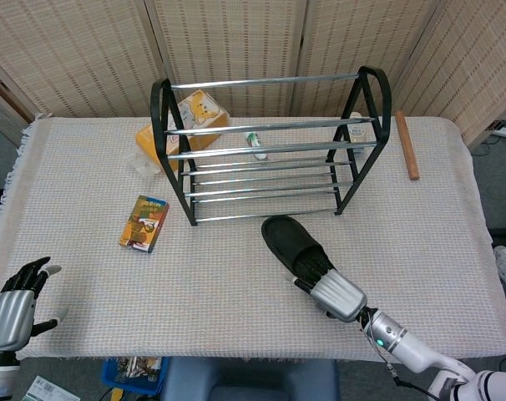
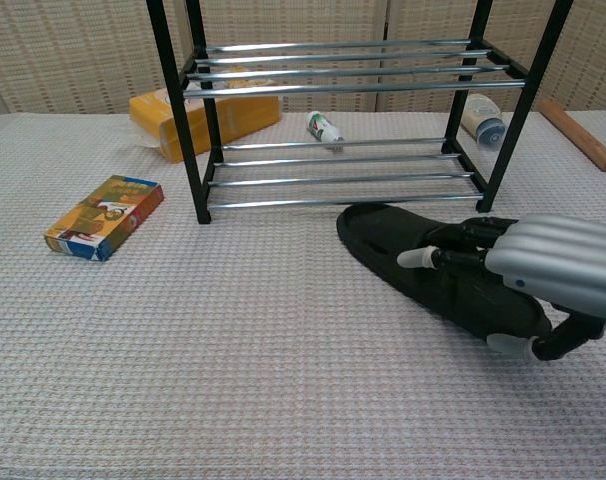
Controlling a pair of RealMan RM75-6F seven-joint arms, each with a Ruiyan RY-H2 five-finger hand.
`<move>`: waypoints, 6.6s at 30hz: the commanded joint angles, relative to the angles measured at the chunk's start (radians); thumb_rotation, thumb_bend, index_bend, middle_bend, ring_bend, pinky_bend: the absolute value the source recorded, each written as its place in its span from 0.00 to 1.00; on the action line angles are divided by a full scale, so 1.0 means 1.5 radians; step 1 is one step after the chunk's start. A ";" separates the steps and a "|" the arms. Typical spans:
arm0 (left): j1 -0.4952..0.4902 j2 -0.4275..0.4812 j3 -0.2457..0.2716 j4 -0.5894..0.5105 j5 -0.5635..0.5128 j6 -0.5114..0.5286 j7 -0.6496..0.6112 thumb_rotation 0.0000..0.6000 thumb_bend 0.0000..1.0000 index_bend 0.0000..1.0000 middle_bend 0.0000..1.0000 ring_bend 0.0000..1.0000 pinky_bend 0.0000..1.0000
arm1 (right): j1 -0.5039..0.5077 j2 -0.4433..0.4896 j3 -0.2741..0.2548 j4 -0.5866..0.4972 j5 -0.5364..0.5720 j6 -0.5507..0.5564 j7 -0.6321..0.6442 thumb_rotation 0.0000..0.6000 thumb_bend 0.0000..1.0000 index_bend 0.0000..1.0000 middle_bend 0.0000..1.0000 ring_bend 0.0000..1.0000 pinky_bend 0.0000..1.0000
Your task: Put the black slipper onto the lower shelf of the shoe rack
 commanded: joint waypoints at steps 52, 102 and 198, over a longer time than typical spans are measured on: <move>-0.003 0.003 -0.003 0.003 -0.007 -0.005 -0.003 1.00 0.22 0.26 0.16 0.17 0.27 | 0.146 -0.072 0.150 0.012 0.255 -0.285 0.082 1.00 0.97 0.00 0.14 0.13 0.07; -0.002 0.008 0.000 -0.006 0.002 -0.003 -0.004 1.00 0.22 0.26 0.16 0.17 0.27 | -0.035 0.065 0.042 -0.103 0.269 -0.122 -0.081 1.00 0.07 0.00 0.10 0.09 0.07; 0.011 0.011 0.008 0.048 -0.011 -0.013 -0.068 1.00 0.22 0.26 0.16 0.17 0.27 | 0.140 -0.401 0.389 0.299 0.587 0.014 -0.194 1.00 0.22 0.00 0.00 0.00 0.07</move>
